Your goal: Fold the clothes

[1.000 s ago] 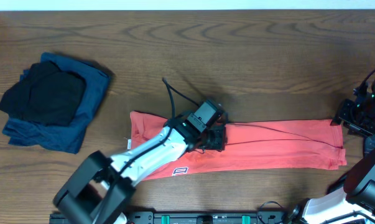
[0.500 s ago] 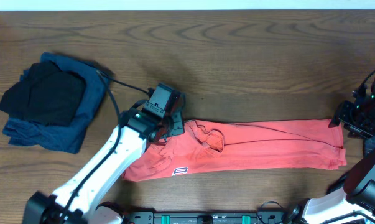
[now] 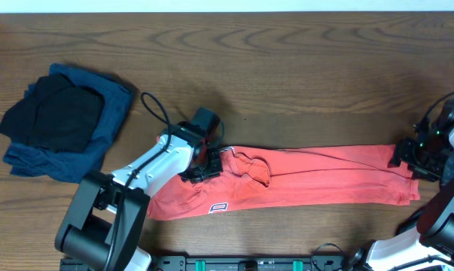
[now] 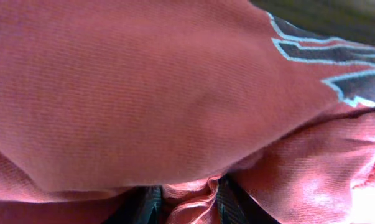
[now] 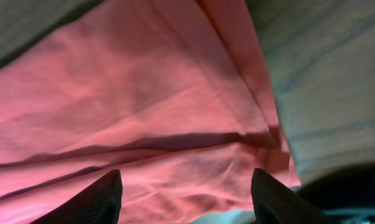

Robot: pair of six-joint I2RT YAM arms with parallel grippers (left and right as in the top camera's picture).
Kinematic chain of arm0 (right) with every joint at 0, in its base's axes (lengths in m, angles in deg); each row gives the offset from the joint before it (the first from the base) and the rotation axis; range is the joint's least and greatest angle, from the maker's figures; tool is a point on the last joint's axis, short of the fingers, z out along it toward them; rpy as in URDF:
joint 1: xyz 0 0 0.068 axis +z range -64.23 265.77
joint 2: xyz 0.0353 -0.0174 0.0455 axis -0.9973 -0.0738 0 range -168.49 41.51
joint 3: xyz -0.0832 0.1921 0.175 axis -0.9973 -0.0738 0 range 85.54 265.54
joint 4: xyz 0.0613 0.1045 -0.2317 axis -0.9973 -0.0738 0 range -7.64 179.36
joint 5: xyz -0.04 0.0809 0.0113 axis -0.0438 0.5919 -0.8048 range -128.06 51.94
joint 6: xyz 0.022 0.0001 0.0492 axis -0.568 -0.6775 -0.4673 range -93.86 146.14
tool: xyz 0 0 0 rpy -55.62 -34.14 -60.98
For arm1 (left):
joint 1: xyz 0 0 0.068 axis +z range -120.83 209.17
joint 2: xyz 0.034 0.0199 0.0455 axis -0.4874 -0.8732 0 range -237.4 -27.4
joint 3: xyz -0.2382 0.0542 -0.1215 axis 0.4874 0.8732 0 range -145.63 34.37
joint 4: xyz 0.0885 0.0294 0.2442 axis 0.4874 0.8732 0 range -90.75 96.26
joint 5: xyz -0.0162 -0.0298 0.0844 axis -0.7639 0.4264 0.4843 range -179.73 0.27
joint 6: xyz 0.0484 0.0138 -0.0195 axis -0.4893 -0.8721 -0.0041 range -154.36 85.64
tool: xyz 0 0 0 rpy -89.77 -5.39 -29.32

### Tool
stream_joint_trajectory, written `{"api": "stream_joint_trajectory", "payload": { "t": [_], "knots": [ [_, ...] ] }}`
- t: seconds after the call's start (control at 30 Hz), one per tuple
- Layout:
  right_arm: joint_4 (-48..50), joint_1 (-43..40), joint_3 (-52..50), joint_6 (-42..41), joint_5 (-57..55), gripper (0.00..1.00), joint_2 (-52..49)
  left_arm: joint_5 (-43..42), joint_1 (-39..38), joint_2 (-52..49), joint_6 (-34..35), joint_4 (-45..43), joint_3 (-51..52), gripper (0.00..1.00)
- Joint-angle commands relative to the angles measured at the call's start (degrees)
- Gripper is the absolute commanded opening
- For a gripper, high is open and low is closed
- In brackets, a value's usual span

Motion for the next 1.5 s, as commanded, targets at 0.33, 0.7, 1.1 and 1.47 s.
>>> {"api": "stream_joint_trajectory", "payload": {
  "t": [0.33,0.7,1.1,1.47],
  "knots": [
    [6.10,-2.27,-4.09,1.84,3.19,0.60,-0.61,0.57,9.40,-7.45,-3.93,-9.29,0.68,0.32],
    [11.76,0.96,-4.33,1.84,7.78,0.61,-5.88,0.81,14.29,-8.79,-10.60,-18.75,-1.66,0.32],
    [22.71,5.99,-4.17,1.88,8.41,0.66,-5.97,0.74,21.03,-8.76,-10.99,-19.98,-5.33,0.32],
    [11.76,1.18,5.95,3.69,9.46,0.68,-2.36,-3.98,21.64,0.26,-14.14,-14.69,-7.39,0.33]
  ]
}}
